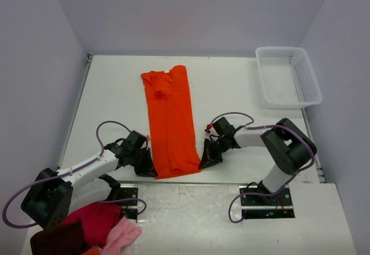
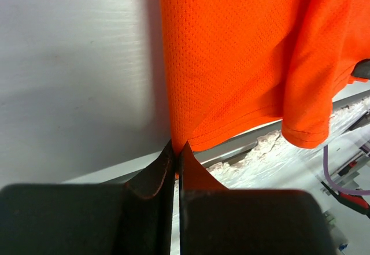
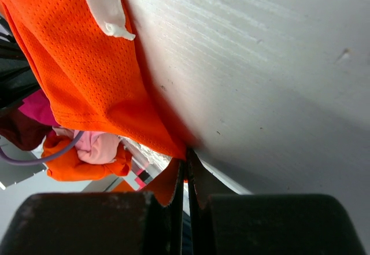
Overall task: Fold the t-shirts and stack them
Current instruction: Grab the bottom of the folded rectangular tshirt with both arms, then fold the folded rectangular tshirt in 1/3 of the way
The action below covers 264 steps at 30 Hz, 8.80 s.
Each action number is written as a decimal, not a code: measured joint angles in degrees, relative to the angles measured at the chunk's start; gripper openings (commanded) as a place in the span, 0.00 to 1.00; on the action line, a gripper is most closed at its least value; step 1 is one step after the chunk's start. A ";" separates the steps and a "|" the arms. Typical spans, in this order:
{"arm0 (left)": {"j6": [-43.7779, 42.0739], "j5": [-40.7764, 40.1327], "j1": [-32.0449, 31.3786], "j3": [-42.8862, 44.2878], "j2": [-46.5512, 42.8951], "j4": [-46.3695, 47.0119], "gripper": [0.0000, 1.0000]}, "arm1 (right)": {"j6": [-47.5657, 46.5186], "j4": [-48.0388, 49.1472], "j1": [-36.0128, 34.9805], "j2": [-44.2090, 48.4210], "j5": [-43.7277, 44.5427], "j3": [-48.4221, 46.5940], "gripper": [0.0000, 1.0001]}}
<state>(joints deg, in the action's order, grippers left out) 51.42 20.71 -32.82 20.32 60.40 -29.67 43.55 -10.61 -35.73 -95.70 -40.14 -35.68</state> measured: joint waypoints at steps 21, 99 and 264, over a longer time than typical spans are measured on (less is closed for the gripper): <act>-1.05 -0.90 -0.02 1.66 1.29 -3.02 0.00 | 1.44 -1.07 -1.66 5.01 4.17 2.21 0.00; -17.16 -6.43 13.86 55.41 34.86 -22.18 0.00 | -22.29 -51.78 4.46 -22.05 21.51 -71.36 0.00; -15.21 -3.50 -5.60 45.05 35.30 -7.72 0.00 | -12.72 -26.21 -1.40 5.11 15.30 -20.41 0.00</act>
<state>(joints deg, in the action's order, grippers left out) 36.21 17.21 -38.41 65.36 95.70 -37.39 30.83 -36.82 -37.12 -90.59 -24.84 -56.10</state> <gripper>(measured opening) 0.002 0.003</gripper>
